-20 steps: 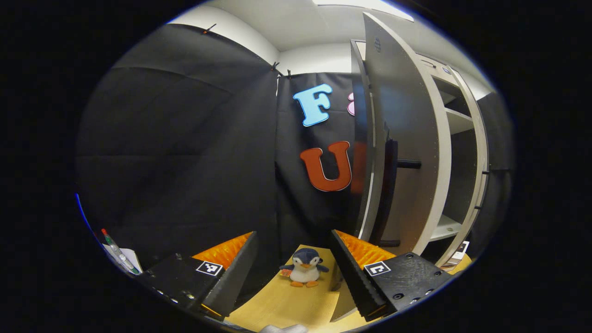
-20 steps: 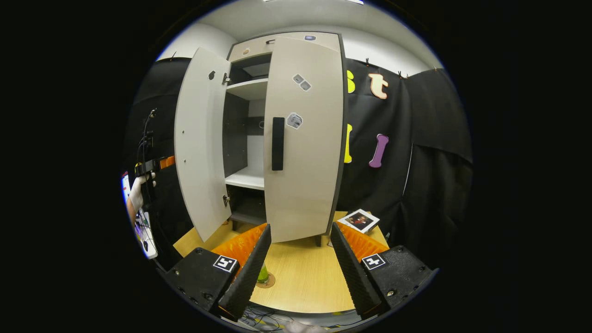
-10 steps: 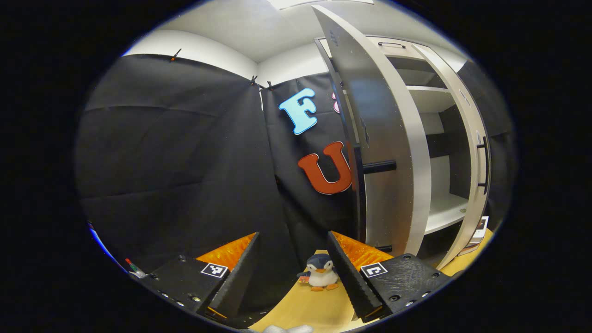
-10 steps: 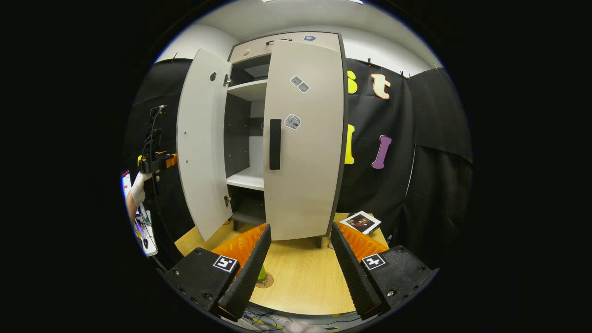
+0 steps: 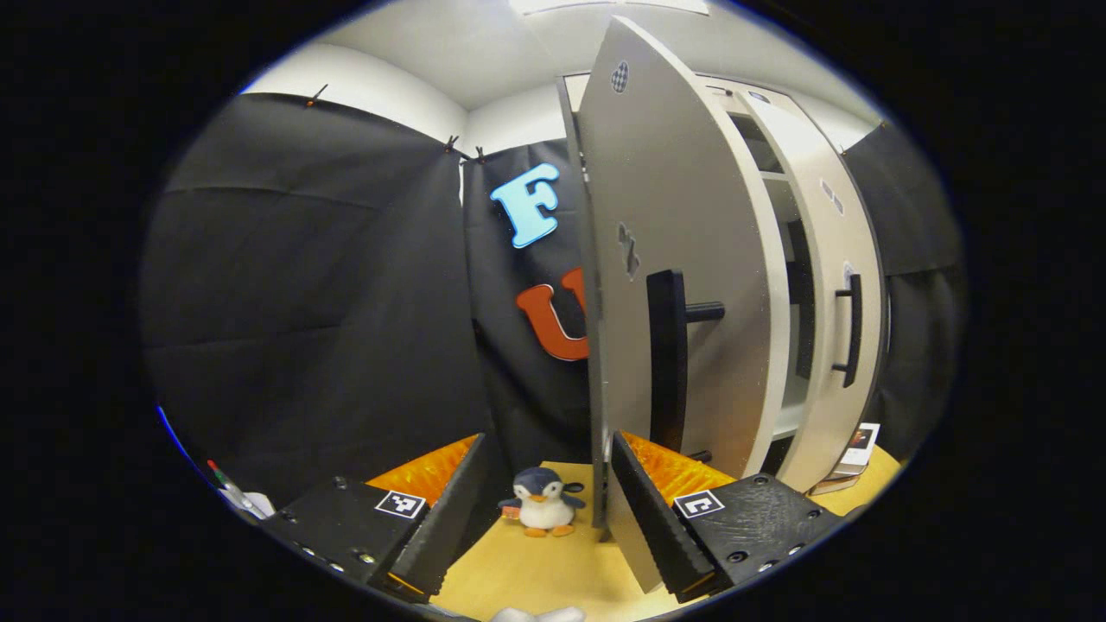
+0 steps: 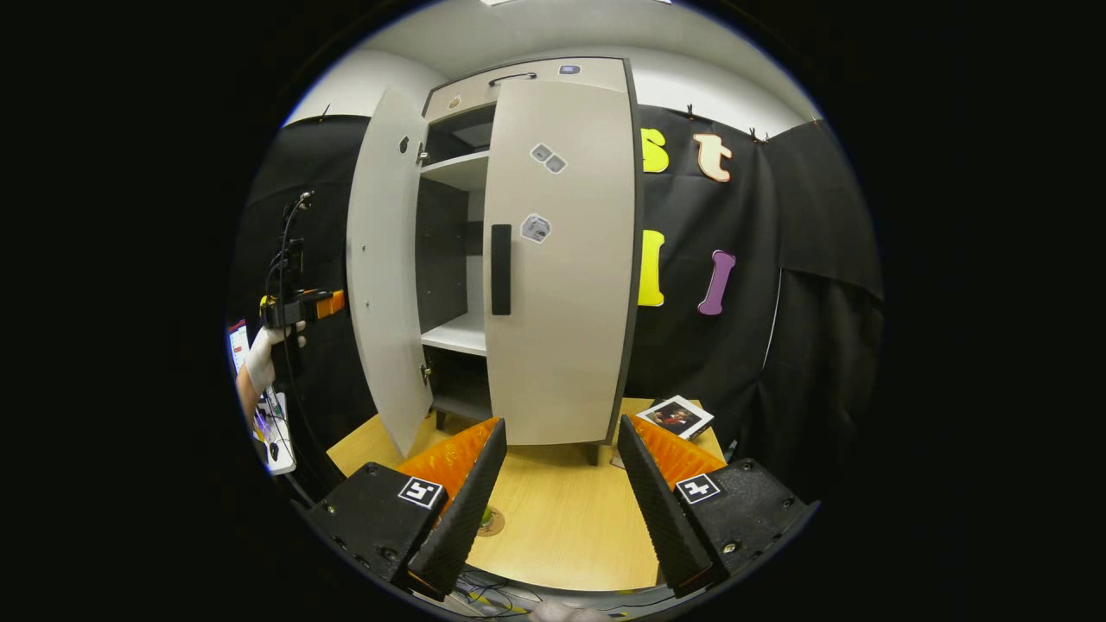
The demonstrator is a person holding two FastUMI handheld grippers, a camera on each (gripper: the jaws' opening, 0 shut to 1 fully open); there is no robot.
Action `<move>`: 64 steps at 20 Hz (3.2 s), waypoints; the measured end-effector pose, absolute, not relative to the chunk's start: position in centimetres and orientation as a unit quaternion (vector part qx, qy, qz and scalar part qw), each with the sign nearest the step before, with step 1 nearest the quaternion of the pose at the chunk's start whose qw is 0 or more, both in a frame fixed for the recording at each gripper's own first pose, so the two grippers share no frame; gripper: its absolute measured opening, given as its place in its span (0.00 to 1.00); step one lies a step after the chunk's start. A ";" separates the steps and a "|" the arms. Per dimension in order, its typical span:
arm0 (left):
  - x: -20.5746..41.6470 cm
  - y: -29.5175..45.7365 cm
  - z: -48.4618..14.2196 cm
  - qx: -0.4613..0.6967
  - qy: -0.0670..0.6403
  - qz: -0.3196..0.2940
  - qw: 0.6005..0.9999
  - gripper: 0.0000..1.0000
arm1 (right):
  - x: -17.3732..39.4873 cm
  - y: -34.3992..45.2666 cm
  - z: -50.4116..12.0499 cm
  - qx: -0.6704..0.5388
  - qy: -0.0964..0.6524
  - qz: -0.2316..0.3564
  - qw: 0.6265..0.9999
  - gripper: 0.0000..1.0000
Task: Grasp the bottle in the cabinet with the left hand and place it on the coaster, then close the right door with the right hand and the left door with the left hand.
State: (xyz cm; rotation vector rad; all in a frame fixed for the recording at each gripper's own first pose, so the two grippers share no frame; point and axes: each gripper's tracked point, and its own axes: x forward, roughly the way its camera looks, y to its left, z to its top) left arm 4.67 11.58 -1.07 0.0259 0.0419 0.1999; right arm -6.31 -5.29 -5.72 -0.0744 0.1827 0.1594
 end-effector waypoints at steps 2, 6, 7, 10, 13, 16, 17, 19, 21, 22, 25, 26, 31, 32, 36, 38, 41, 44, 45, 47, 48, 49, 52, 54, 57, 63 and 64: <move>5.4 8.8 -1.1 0.011 0.020 0.070 0.997 0.89 | -6.5 -6.1 -5.5 -0.035 0.090 0.074 0.993 0.81; 6.4 6.1 -1.3 0.030 0.020 0.058 0.998 0.95 | -7.2 -7.5 -5.2 -0.027 0.082 0.060 0.994 0.81; 6.4 5.6 -1.4 0.026 0.021 0.053 0.998 0.96 | -7.4 -7.8 -5.1 -0.027 0.079 0.054 0.995 0.81; 5.9 4.5 -1.8 0.017 0.031 0.039 0.999 0.96 | -7.6 -8.7 -4.6 -0.036 0.066 0.030 0.997 0.81; 4.8 4.1 -1.5 0.019 0.031 0.031 0.999 0.96 | -7.8 -8.0 -4.2 -0.021 0.056 0.028 0.998 0.81; 2.6 3.6 -1.9 0.022 0.032 0.026 0.999 0.96 | -7.6 -7.3 -3.6 -0.008 0.045 0.028 0.999 0.81; 1.8 3.3 -2.0 0.023 0.032 0.023 0.999 0.96 | -7.5 -7.0 -3.5 -0.008 0.042 0.027 0.999 0.80; -0.1 2.4 -2.5 0.023 0.036 0.013 0.999 0.96 | -7.4 -6.5 -3.4 -0.011 0.036 0.027 0.999 0.81; -1.8 1.7 -2.8 0.025 0.037 0.005 0.999 0.96 | -7.4 -6.1 -3.8 -0.015 0.035 0.025 0.999 0.81; -2.7 1.3 -2.9 0.022 0.038 -0.001 0.999 0.96 | -7.5 -5.9 -4.0 -0.014 0.034 0.024 0.999 0.81; -5.2 1.2 -2.8 0.020 0.028 0.001 0.999 0.96 | -7.4 -5.2 -4.3 -0.014 0.029 0.019 0.999 0.81; -6.0 1.1 -3.0 0.016 0.026 -0.002 1.000 0.96 | -7.4 -4.9 -4.6 -0.015 0.030 0.018 0.999 0.81; -7.2 1.2 -3.4 0.022 0.017 -0.009 1.000 0.96 | -7.5 -2.6 -5.0 -0.021 0.032 0.023 0.999 0.81; -7.2 1.3 -3.4 0.019 0.018 -0.011 1.000 0.96 | -7.5 -2.2 -4.8 -0.024 0.030 0.025 0.999 0.81; -6.7 1.8 -2.9 0.016 0.010 -0.011 1.000 0.96 | -7.8 -1.1 -4.6 -0.030 0.027 0.026 0.999 0.81; -6.6 1.6 -2.9 0.011 0.009 -0.017 1.000 0.96 | -7.9 -0.7 -4.7 -0.030 0.029 0.027 0.999 0.81; -6.7 1.6 -2.6 0.015 0.007 -0.023 1.000 0.96 | -8.3 -0.7 -4.3 -0.031 0.025 0.022 0.999 0.80; -6.9 1.9 -2.7 0.015 0.010 -0.022 1.000 0.96 | -8.4 -0.7 -4.4 -0.030 0.024 0.020 0.999 0.81; -6.9 2.1 -2.7 0.012 0.011 -0.022 1.000 0.96 | -8.4 -0.7 -4.5 -0.030 0.024 0.020 0.999 0.81; -7.0 2.3 -2.8 0.010 0.013 -0.021 1.000 0.96 | -8.5 -0.4 -4.5 -0.030 0.024 0.021 0.999 0.81; -7.1 2.4 -2.9 0.011 0.014 -0.020 1.000 0.96 | -8.4 -0.2 -4.6 -0.030 0.024 0.023 0.999 0.81; -7.2 2.4 -3.0 0.012 0.015 -0.019 1.000 0.96 | -8.4 -0.2 -4.6 -0.030 0.025 0.025 0.999 0.81; -7.6 3.0 -3.0 0.017 0.015 -0.014 1.000 0.96 | -8.1 0.1 -4.7 -0.027 0.024 0.029 0.999 0.81; -7.7 3.8 -3.1 0.018 0.018 -0.005 1.000 0.96 | -8.1 0.5 -4.7 -0.024 0.023 0.031 0.999 0.81; -7.8 4.7 -3.2 0.014 0.020 0.005 1.000 0.96 | -7.8 0.6 -5.2 -0.026 0.025 0.035 0.999 0.81; -7.4 5.2 -3.1 0.008 0.019 0.013 1.000 0.96 | -7.4 0.6 -5.1 -0.028 0.025 0.037 0.999 0.81; -7.2 5.1 -3.1 0.008 0.018 0.012 1.000 0.96 | -7.3 0.5 -5.0 -0.029 0.025 0.037 0.999 0.81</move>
